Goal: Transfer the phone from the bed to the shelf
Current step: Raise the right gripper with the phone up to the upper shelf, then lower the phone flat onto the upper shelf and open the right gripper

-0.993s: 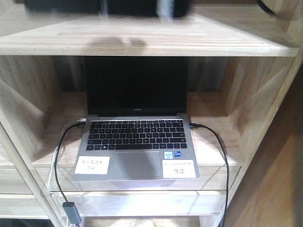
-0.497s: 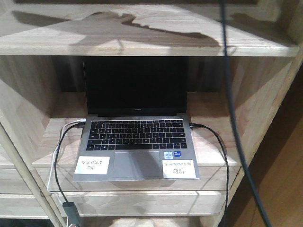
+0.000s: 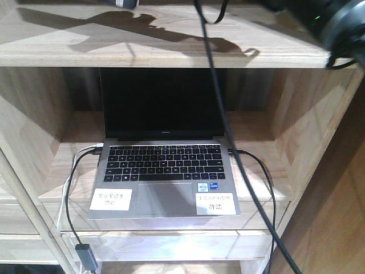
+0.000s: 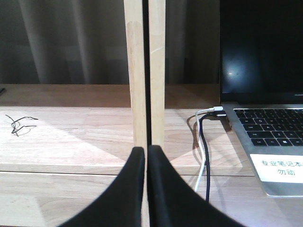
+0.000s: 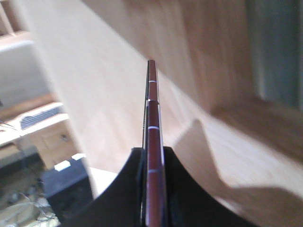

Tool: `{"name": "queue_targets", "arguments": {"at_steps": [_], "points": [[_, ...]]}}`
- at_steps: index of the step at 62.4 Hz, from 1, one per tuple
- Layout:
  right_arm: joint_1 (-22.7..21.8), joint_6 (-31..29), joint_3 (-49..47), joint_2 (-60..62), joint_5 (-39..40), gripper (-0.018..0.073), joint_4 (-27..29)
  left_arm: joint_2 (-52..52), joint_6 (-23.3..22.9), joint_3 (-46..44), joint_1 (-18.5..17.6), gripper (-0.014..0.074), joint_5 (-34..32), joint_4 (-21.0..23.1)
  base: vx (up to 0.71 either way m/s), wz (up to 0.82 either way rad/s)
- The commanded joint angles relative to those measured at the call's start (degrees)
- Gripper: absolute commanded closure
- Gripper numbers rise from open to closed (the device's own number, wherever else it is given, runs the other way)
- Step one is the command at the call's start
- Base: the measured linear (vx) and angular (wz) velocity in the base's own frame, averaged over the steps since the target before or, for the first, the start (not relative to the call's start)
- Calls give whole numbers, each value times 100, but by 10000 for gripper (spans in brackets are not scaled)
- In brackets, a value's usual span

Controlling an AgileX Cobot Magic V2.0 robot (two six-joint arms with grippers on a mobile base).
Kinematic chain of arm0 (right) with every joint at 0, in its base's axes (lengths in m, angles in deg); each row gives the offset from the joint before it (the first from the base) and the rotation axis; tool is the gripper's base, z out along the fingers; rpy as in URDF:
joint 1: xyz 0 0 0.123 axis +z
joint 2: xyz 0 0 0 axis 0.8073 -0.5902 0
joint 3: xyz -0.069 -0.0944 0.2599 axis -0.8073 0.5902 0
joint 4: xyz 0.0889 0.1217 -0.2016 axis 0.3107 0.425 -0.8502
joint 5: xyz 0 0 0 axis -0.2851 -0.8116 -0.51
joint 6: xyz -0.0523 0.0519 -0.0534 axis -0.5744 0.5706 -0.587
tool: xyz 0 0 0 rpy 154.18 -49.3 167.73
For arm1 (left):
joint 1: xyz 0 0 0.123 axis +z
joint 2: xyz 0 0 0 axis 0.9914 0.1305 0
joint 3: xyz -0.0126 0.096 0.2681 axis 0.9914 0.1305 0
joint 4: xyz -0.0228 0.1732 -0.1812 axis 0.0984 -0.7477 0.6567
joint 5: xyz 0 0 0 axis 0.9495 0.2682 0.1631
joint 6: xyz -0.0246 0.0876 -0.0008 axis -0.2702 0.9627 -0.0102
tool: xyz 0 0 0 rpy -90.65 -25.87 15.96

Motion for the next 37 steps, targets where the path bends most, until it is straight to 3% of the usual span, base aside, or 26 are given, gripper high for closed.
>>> {"name": "queue_targets", "arguments": {"at_steps": [1,37], "points": [[-8,-50,-200,204,377,561,290,-48,0,41,2,595,-399,53,0,0],[-8,-50,-200,-217,559,543,25,-48,0,41,2,595,-399,53,0,0]]}}
